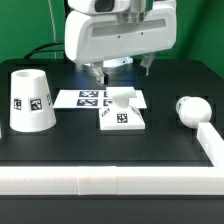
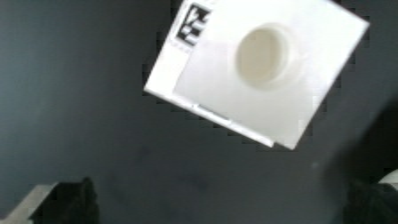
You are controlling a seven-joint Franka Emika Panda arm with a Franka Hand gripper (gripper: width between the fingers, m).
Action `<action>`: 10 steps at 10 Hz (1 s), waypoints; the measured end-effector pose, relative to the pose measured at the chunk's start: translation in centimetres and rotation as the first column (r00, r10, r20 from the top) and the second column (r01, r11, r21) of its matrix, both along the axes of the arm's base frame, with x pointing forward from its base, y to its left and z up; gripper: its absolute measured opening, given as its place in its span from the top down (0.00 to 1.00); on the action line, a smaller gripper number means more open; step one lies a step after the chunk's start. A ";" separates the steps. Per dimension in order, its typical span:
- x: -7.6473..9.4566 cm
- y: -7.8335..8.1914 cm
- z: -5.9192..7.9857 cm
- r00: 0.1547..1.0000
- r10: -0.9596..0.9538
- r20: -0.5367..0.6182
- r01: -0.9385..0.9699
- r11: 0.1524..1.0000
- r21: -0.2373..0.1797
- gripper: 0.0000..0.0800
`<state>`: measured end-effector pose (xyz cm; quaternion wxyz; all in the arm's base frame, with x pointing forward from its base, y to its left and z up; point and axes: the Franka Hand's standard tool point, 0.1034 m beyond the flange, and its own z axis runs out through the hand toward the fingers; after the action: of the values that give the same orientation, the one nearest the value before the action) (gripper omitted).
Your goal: Assemble lamp
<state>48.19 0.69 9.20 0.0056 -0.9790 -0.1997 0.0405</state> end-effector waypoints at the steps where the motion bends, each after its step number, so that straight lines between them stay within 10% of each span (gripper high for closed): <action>1: -0.2 0.0 -0.2 0.999 -0.039 0.009 0.039 0.999 -0.001 0.13; 10: -3.5 -0.2 -2.8 0.926 -0.378 -0.020 0.379 0.925 0.015 0.13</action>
Offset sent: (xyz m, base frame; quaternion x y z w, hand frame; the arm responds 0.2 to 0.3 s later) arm 0.0000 0.0000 0.0000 0.0000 0.0000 0.1938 0.9810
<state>44.65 0.44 6.44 0.0242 -0.9987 -0.0075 0.0448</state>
